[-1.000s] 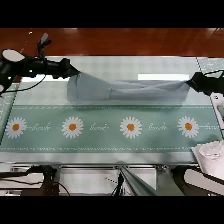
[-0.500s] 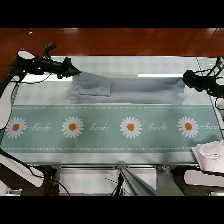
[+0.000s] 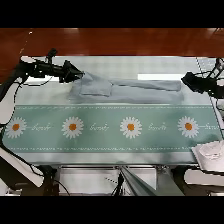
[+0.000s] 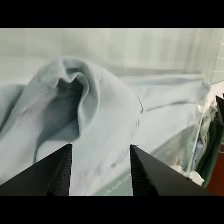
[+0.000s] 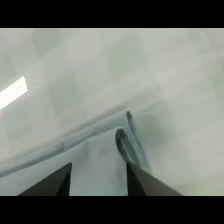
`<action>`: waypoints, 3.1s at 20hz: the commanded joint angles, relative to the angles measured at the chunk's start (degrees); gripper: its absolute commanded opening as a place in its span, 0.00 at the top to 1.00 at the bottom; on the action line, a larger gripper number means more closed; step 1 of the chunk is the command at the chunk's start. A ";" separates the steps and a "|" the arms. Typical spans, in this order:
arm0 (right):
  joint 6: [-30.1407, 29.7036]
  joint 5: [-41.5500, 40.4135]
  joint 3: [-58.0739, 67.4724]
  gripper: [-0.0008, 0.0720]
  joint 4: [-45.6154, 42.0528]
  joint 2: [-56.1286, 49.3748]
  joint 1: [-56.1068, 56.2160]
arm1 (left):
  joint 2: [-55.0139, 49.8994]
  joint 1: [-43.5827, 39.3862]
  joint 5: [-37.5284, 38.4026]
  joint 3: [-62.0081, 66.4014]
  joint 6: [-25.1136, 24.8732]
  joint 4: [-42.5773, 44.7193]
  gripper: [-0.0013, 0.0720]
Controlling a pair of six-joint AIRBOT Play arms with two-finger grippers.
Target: Fold the shirts.
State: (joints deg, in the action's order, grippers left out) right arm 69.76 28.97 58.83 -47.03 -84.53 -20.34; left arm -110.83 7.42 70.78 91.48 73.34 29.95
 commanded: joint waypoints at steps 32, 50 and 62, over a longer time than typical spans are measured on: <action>8.98 26.29 4.31 0.96 -1.16 27.78 1.29 | 7.52 -24.09 -1.42 2.01 -5.38 -8.02 0.94; 30.14 49.42 4.31 0.96 -16.70 60.63 1.27 | -1.66 -57.92 -22.45 1.92 -2.60 -6.54 0.94; 24.46 31.32 4.26 0.96 -12.11 46.25 4.50 | 23.04 -25.27 -16.22 2.01 0.46 14.67 0.94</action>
State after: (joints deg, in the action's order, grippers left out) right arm 96.14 68.34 63.09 -62.52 -32.82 -18.13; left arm -95.92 -27.40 52.62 93.45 71.46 34.74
